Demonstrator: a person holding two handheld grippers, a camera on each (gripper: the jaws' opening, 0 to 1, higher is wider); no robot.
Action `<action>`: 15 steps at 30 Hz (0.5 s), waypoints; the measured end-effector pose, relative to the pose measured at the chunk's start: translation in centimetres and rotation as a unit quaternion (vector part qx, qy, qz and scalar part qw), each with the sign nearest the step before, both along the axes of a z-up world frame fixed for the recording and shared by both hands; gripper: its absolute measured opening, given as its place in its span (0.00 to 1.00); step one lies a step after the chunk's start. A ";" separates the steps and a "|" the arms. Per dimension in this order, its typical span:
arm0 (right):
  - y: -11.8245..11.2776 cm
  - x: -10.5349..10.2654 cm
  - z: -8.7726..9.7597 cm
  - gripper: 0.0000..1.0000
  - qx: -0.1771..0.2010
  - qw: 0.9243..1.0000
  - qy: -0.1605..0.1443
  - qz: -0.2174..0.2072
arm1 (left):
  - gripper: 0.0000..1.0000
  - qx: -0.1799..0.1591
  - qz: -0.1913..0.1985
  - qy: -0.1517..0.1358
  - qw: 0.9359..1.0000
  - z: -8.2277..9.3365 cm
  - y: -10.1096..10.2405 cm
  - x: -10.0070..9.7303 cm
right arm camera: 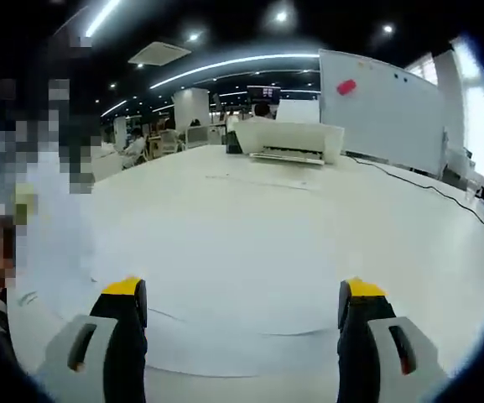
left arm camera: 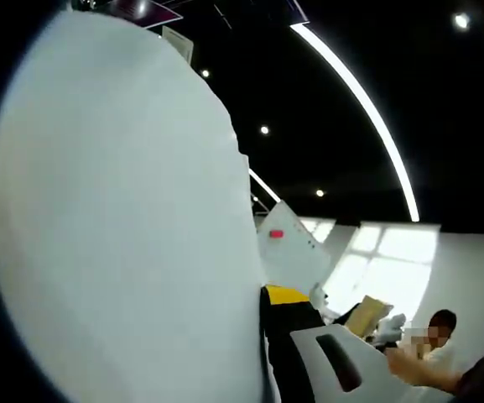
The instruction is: Organize the stack of printing papers by aligning and flattening the scattered papers on the table
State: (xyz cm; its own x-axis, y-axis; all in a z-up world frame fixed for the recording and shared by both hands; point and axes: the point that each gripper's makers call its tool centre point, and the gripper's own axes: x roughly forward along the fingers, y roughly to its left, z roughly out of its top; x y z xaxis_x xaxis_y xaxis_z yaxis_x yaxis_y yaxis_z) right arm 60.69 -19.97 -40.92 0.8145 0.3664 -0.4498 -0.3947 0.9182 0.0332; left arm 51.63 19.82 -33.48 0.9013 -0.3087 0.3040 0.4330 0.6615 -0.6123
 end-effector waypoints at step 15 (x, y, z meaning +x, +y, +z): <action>-0.4 -0.2 -2.0 0.90 0.001 0.999 0.016 -0.031 | 0.06 0.000 -0.002 -0.001 1.000 0.0 0.0 0.0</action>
State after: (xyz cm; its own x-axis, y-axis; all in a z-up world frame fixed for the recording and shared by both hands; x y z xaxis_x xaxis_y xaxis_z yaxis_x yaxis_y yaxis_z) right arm 60.51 -20.39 -42.90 0.8207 0.3161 -0.4760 -0.3355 0.9409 0.0465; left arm 51.58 19.78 -33.45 0.8996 -0.3117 0.3058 0.4366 0.6596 -0.6119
